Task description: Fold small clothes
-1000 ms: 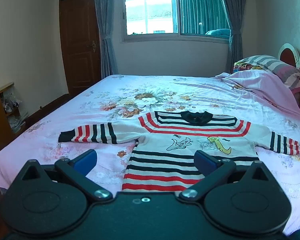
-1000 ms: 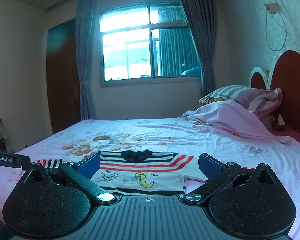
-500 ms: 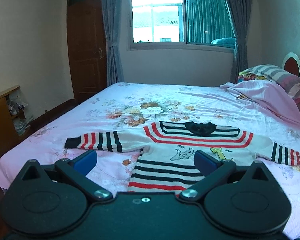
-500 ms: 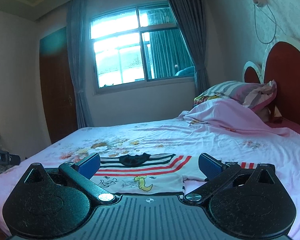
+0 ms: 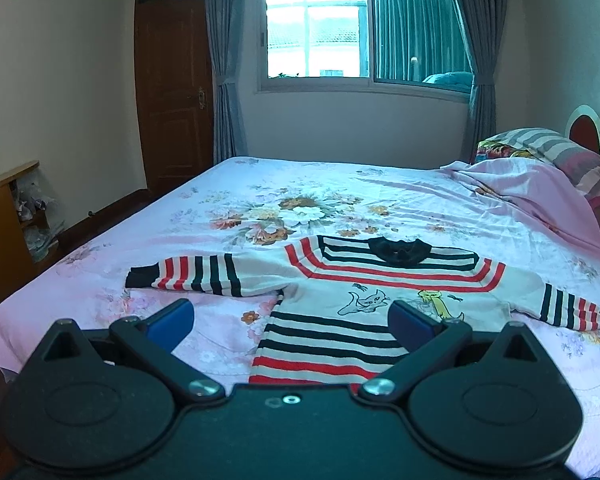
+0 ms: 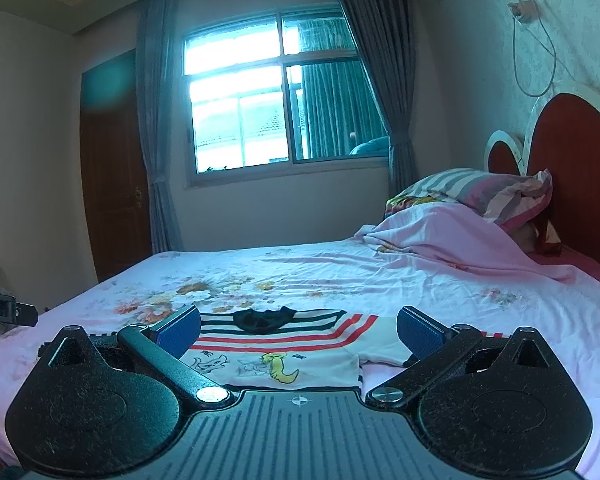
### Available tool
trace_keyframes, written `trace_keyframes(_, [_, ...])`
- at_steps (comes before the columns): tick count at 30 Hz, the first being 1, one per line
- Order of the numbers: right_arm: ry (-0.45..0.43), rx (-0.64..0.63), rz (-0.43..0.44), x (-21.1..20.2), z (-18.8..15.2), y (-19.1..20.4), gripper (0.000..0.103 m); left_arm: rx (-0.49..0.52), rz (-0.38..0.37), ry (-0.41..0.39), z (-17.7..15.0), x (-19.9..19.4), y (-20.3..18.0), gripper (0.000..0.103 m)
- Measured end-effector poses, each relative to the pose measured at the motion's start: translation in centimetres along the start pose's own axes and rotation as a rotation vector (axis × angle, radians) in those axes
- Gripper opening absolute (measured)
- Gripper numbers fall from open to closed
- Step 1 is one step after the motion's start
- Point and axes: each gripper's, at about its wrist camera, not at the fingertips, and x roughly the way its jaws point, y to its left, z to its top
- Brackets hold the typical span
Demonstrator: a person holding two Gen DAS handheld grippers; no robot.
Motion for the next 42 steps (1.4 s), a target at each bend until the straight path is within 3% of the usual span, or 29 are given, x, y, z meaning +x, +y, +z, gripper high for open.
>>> trace_keyframes(14, [0.027,-0.018,0.003,1.0,0.0,0.2,0.103,-0.014,-0.003,0.051,-1.0,1.8,0.4,0.102])
trace_keyframes(42, [0.052,-0.043,0.017,2.4,-1.1,0.8,0.103,0.001,-0.005,0.081,-0.9,4.9,0.9,0.102])
